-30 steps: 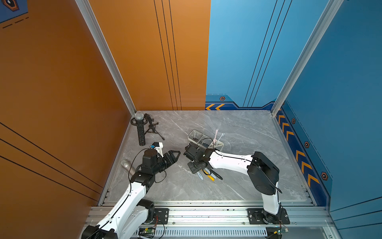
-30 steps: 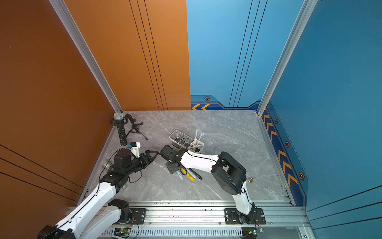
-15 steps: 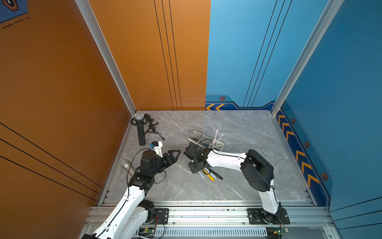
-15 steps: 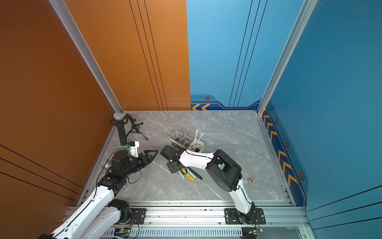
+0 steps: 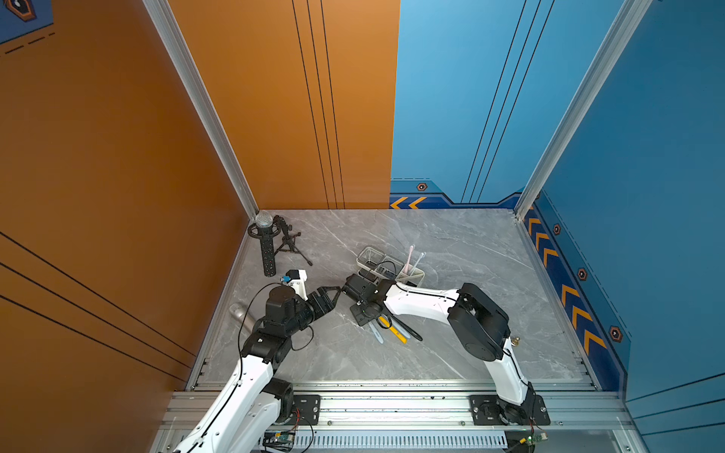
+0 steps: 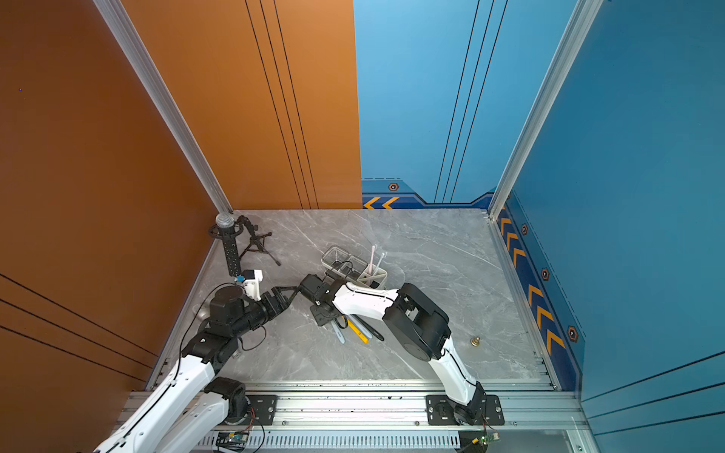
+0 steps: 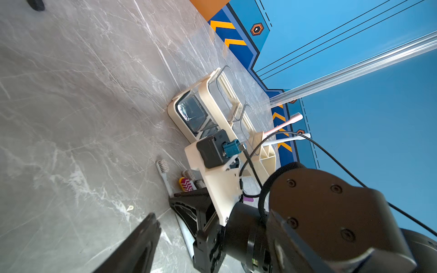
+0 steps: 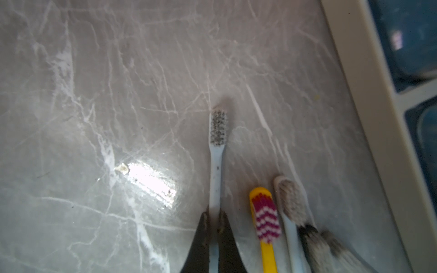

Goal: Place the toothbrush into the toothbrush holder
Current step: Move the toothbrush to the center of the board.

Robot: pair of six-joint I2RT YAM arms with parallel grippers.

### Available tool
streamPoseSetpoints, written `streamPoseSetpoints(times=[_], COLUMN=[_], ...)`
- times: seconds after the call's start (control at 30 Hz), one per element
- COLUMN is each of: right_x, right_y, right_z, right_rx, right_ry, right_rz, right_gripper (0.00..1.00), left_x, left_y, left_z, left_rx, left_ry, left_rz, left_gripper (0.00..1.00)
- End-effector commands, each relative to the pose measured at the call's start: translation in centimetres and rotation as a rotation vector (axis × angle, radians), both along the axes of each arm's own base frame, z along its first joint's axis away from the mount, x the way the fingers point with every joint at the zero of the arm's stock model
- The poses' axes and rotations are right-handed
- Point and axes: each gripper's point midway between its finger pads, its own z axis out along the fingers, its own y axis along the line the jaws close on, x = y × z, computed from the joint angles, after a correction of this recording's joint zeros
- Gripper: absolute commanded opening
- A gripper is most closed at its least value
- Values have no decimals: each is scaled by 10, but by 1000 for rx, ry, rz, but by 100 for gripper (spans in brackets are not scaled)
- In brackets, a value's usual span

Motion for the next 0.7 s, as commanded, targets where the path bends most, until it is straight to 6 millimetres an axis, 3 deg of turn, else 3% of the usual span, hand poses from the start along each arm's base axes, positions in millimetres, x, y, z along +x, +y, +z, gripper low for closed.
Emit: streamPoseSetpoints(times=[0.0,0.17,0.43,0.67], right_x=[-29,-27,-18,-18], right_y=[-52,-52,-28,-22], right_z=[-60,-53,6,36], right_rx=[-238,-229,-29,66], right_ry=[126,111,38,12], right_rz=[-1,11,43,41], right_gripper=[0,0,0,0], left_x=[3,3,2,10], left_y=[6,4,-4,-11], left_z=[9,3,-10,-9], left_rx=[42,41,40,26], left_ry=[-30,-5,43,33], left_rz=[19,3,-36,-51], left_gripper=[75,74,73,73])
